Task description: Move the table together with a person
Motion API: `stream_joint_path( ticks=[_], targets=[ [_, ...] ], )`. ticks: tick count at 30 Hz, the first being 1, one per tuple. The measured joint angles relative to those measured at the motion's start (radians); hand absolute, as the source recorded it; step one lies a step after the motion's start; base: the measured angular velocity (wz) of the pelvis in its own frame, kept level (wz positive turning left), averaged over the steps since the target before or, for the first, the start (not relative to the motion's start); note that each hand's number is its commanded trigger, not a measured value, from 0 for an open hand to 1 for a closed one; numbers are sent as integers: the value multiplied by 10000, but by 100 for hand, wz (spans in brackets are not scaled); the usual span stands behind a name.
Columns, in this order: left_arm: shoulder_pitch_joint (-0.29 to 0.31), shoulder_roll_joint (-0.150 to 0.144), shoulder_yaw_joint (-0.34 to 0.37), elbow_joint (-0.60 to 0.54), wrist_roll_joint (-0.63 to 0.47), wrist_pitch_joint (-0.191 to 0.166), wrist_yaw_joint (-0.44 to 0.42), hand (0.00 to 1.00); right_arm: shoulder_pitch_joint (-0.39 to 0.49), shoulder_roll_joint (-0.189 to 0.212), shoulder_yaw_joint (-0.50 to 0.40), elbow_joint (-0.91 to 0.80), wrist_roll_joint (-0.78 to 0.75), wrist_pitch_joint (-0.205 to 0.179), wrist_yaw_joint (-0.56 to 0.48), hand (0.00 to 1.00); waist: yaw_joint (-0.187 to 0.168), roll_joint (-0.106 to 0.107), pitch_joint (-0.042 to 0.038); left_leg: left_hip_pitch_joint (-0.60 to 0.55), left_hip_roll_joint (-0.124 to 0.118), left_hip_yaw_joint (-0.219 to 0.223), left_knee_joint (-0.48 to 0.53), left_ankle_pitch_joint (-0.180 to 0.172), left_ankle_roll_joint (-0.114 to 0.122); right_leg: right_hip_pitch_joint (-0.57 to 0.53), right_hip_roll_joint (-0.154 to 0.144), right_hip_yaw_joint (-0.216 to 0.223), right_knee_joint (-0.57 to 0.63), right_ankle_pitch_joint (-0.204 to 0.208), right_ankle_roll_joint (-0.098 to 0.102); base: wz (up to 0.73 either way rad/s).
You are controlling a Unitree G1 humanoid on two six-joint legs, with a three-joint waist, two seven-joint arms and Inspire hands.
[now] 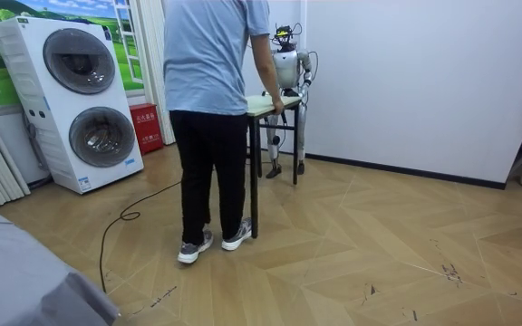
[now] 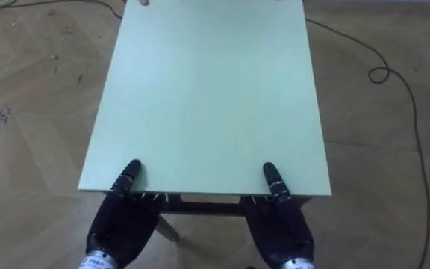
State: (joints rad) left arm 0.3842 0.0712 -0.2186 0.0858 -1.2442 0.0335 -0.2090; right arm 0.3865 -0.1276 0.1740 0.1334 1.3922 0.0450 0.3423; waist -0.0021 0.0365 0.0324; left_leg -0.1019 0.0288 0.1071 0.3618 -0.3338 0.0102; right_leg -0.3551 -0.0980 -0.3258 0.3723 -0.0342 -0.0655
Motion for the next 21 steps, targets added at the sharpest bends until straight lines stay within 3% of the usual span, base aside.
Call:
stream_joint_path(
  ticks=[4, 7, 8, 9, 10, 12, 14, 16, 19, 21],
  targets=[
    [52, -12, -34, 162, -17, 1, 2, 100, 164, 26, 1, 42, -72, 4, -2, 100, -84, -93, -35, -193, -168, -17, 291, 58, 200, 46, -231, 68, -123, 305, 85, 9],
    [60, -32, -81, 191, -32, 0, 73, 100, 210, 23, 3, 42, -93, -4, -25, 100, -227, -140, -47, -281, -401, -42, 332, 195, 456, 45, -428, 262, -163, 513, 318, 12],
    [64, -35, -96, 197, -31, -4, 104, 100, 272, 58, 10, 41, -93, -11, -27, 100, -219, -160, -62, -285, -465, -16, 333, 238, 540, 56, -524, 296, -135, 493, 499, 9],
    [85, -40, -100, 225, -27, -8, 112, 100, 366, 71, 35, 41, -54, -11, -27, 100, -233, -148, -60, -255, -456, -49, 344, 259, 601, 80, -623, 513, 335, 254, 733, 12],
    [120, -31, -115, 226, -23, -9, 115, 100, 440, 65, 48, 39, -22, -11, -21, 100, -242, -138, -68, -241, -438, -78, 340, 274, 614, 90, -647, 646, 793, -18, 734, 14],
    [275, 126, -260, 219, -8, -144, 51, 100, 704, -56, 272, 39, 173, -119, 107, 100, -226, -188, -73, -239, -417, -155, 313, 325, 580, 439, -673, 1371, 1619, -911, 1176, 7],
    [365, 250, -334, 220, -9, -208, -24, 100, 842, -169, 541, 40, 244, -305, 180, 100, -179, -206, -67, -245, -413, -177, 297, 365, 530, 703, -397, 1575, 1072, -930, 1186, -2],
    [436, 328, -373, 220, -9, -328, -51, 100, 878, -261, 751, 68, 386, -457, 179, 100, -176, -182, -51, -246, -400, -177, 224, 443, 510, 947, -294, 1602, 490, -816, 1005, -3],
    [473, 480, -470, 175, 19, -366, -55, 100, 909, -327, 836, 150, 569, -497, 176, 100, -149, -196, -36, -254, -371, -125, -28, 673, 415, 1142, -137, 1589, -258, -513, 1040, -5],
    [519, 610, -504, 77, 19, -426, -55, 100, 910, -313, 890, 159, 579, -502, 171, 100, -136, -279, 22, -276, -332, -122, -154, 839, 381, 1252, -48, 1572, -711, -292, 1031, -5]
  ],
)
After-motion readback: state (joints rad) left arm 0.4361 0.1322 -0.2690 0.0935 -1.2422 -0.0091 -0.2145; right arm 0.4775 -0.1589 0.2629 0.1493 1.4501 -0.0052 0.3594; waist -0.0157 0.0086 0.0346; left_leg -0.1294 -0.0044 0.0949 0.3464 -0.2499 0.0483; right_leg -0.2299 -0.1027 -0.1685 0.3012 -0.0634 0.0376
